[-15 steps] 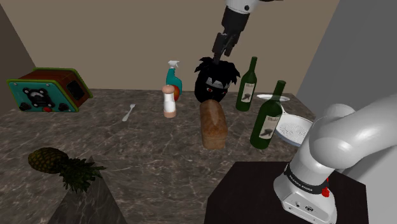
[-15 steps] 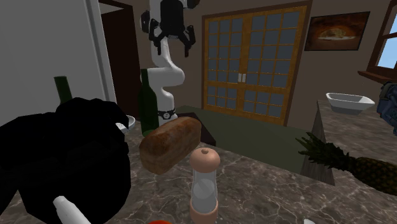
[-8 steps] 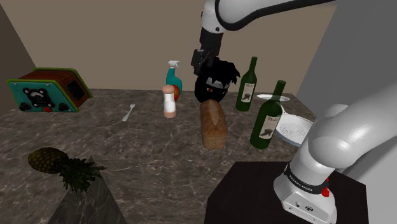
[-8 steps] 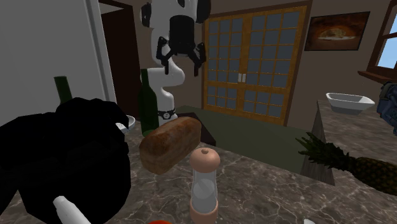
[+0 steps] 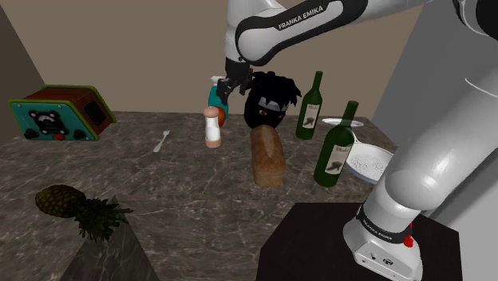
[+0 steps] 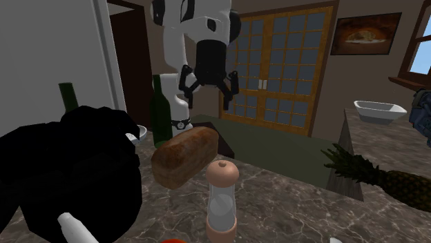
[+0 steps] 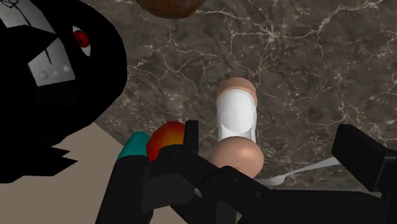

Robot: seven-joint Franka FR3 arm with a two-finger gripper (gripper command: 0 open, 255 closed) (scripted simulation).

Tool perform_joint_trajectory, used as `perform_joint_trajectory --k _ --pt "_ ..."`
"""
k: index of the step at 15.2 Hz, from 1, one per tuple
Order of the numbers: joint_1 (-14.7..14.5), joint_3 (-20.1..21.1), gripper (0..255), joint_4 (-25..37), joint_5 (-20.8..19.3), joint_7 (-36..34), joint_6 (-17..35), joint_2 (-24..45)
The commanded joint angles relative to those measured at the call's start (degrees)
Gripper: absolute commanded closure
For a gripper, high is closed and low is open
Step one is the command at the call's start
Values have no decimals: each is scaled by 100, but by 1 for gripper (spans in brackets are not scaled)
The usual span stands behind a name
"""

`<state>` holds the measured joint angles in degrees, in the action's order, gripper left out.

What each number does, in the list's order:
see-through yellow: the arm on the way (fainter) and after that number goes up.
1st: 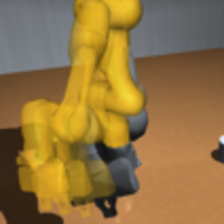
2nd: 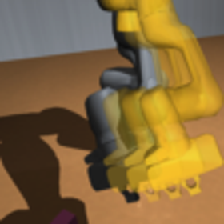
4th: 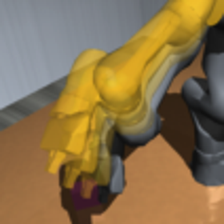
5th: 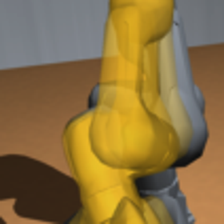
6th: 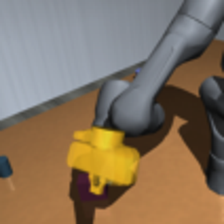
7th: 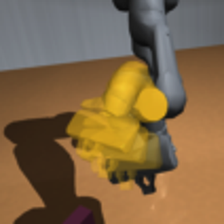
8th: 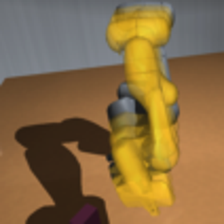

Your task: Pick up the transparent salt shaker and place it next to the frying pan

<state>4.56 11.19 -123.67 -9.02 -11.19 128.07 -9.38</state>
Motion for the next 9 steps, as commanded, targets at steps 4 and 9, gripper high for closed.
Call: perform_joint_trajectory --k 4,9 --pt "44 98 0 680 -554 -646 352 1137" --pt "-53 35 0 1513 -1050 -1172 462 2198"
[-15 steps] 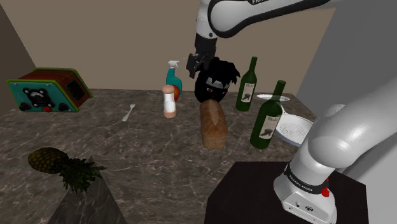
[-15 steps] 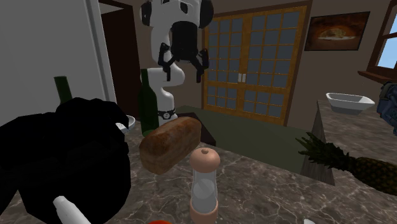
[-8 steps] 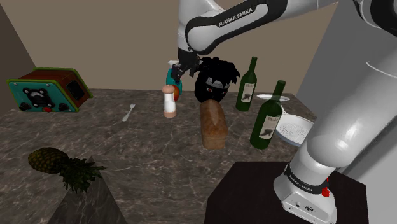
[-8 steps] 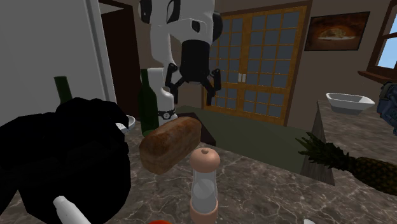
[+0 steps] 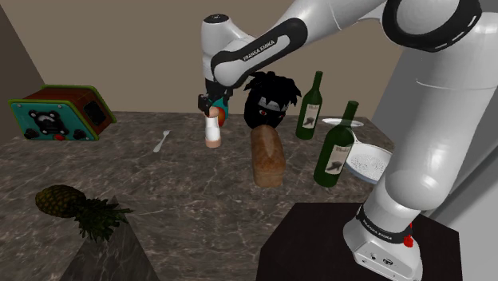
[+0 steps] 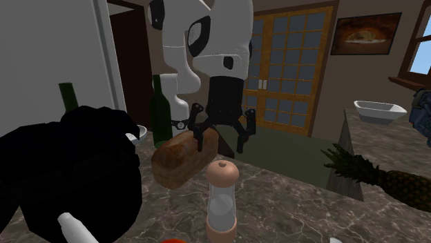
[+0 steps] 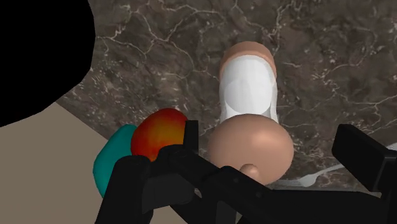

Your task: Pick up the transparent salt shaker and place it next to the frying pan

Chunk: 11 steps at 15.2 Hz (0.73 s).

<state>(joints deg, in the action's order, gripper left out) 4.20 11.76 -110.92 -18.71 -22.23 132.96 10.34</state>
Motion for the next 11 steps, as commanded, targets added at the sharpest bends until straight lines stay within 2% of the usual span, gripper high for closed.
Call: perform_joint_trajectory --k 1,7,11 --pt "-18 -34 0 231 -104 -83 29 276" --pt "-13 -106 0 217 -252 -175 352 593" --pt "-13 -113 0 218 -267 -184 382 624"
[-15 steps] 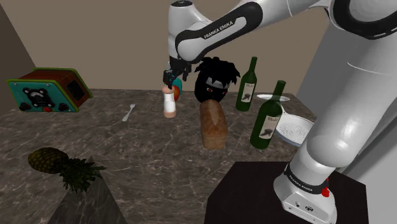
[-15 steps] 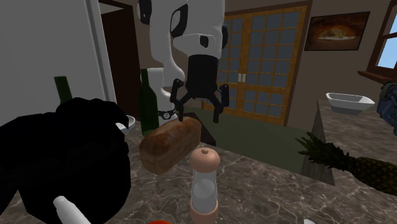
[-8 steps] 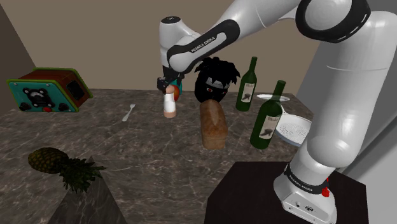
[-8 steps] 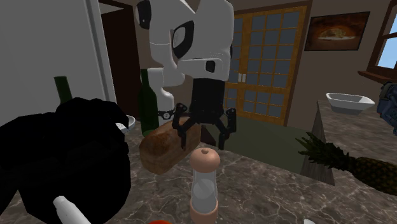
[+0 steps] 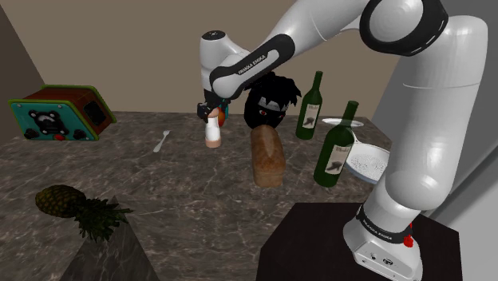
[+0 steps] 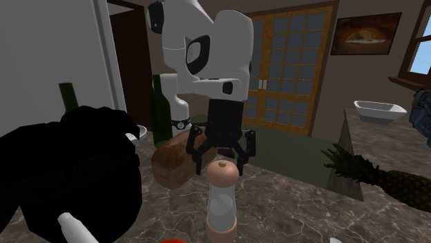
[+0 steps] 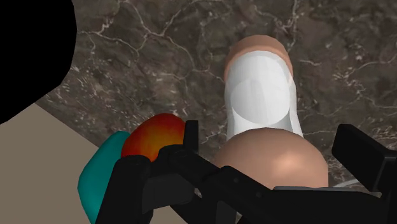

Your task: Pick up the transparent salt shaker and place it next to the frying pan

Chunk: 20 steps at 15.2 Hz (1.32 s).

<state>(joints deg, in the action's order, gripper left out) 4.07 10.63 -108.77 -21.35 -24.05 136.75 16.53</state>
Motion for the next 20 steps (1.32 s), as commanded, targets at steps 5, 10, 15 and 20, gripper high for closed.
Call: perform_joint_trajectory --k 5,10,15,20 --pt "-1 -1 255 2 -2 -2 3 5" --pt "0 -1 255 3 -2 -1 3 5" --pt "4 9 255 30 26 28 -57 -32" --pt "24 53 255 190 158 168 -370 -202"
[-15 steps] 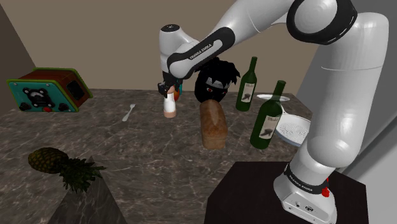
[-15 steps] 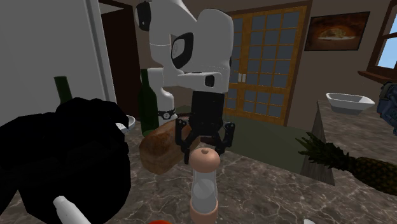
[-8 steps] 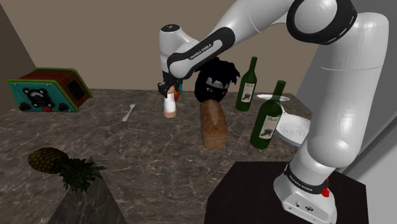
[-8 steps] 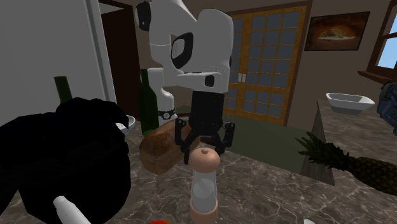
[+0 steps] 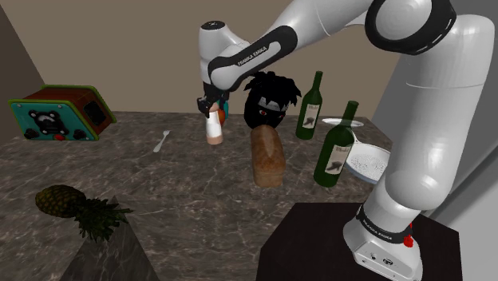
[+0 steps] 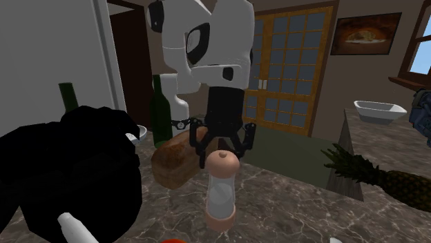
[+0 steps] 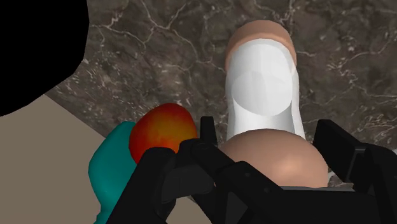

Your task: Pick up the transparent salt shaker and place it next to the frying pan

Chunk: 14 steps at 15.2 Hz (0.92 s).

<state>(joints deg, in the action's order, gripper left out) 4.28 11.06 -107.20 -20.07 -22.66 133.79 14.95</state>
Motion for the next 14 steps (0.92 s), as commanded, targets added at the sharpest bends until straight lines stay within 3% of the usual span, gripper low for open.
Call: perform_joint_trajectory --k 1,14 --pt "6 18 255 69 54 55 -138 -75" --pt "22 87 255 661 315 364 -999 -382"
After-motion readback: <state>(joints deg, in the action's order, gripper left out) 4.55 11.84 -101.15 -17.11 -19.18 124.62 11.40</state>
